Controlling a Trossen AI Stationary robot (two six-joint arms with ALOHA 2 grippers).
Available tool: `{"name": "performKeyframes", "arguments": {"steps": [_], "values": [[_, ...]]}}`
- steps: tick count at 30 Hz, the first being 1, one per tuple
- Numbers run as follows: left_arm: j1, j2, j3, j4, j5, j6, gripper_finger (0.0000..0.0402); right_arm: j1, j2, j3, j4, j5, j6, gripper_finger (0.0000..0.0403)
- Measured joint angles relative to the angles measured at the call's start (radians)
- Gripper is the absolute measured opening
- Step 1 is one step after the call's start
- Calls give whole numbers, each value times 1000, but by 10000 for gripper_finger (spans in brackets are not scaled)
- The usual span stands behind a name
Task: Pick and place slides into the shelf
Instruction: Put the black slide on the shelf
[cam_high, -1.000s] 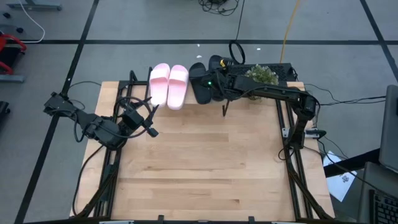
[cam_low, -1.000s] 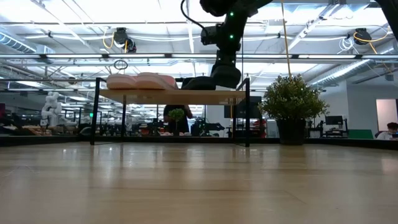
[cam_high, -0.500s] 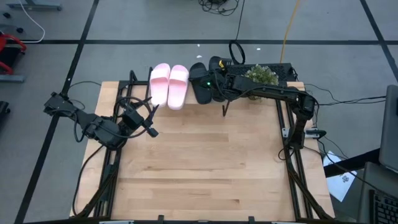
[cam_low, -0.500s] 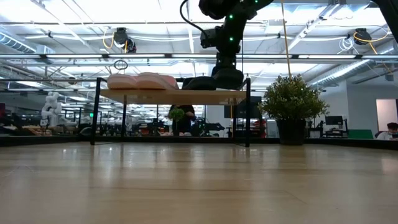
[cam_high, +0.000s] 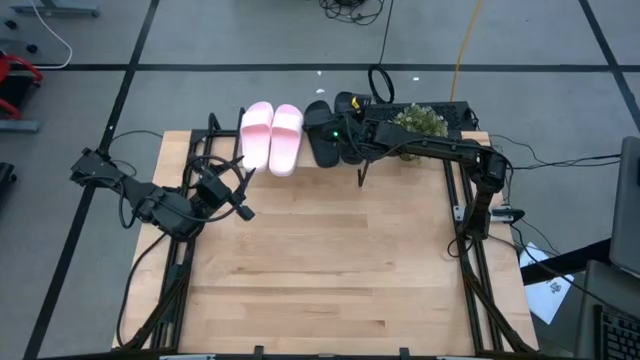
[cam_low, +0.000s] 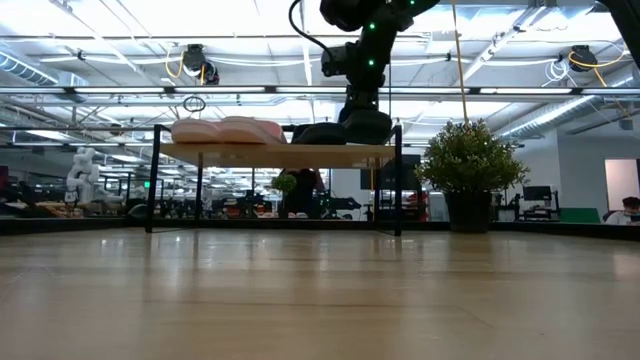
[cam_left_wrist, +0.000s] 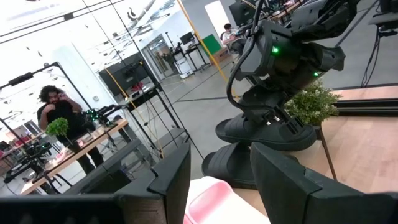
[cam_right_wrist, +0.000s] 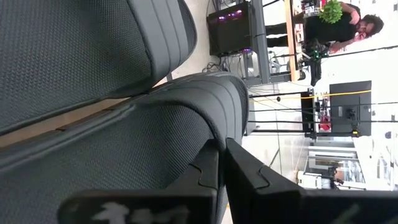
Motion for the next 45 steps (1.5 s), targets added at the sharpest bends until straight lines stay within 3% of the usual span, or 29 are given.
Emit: {"name": "performKeyframes", "arguments": {"steps": [45], "values": [[0, 0, 0, 5, 1, -3, 175, 34, 0, -1, 54, -59, 54, 0]]}}
